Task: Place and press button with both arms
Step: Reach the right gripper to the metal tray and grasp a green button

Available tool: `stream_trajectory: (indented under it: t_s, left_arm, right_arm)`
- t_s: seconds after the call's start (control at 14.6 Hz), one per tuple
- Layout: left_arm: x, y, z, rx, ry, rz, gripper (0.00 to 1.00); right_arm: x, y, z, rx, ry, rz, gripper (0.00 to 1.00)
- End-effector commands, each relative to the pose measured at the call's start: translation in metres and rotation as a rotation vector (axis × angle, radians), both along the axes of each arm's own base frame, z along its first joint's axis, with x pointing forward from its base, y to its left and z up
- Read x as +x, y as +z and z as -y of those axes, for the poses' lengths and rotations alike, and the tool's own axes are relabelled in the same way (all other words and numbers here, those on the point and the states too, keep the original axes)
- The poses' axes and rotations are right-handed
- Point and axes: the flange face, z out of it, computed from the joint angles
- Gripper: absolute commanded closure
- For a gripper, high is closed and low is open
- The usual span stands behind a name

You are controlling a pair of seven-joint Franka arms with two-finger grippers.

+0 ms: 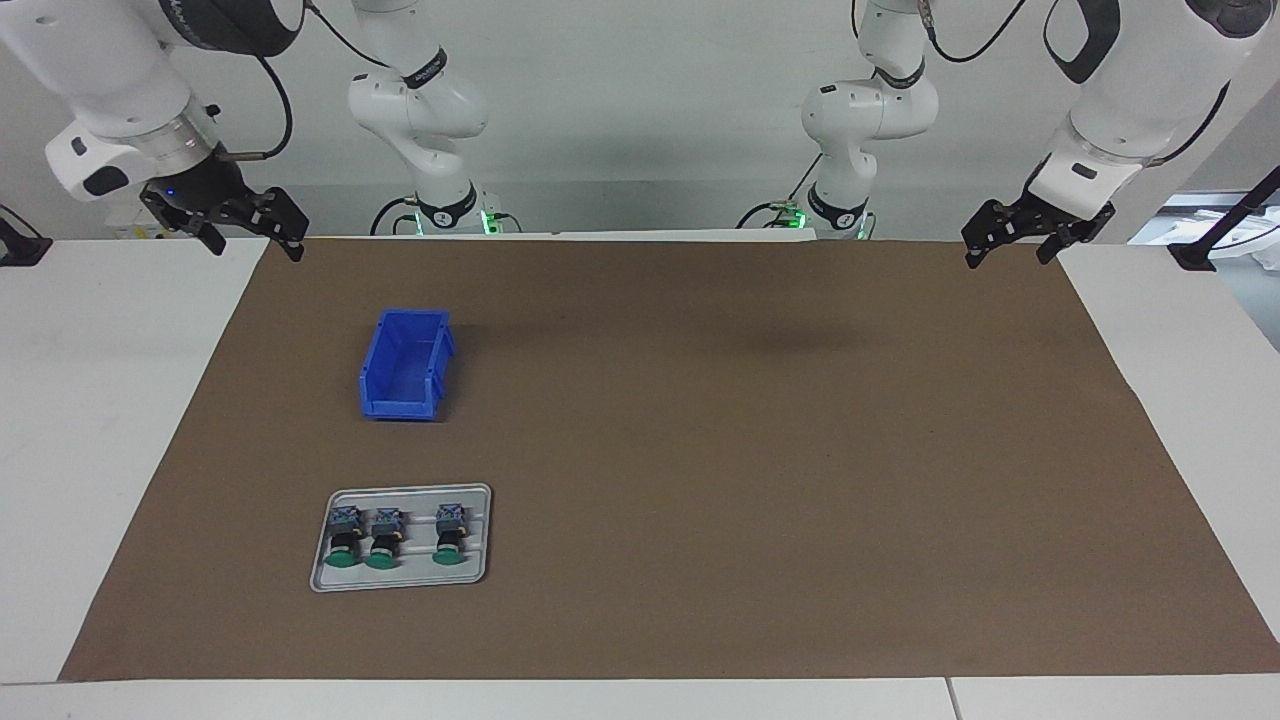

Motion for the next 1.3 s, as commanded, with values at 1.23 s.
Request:
stream_trajectory:
  t_s: [1.23]
  left_arm:
    - [-0.007, 0.001, -0.004, 0.014, 0.005, 0.003, 0.0]
  right_arm:
    - [0.18, -0.213, -0.147, 0.058, 0.106, 0.167, 0.01]
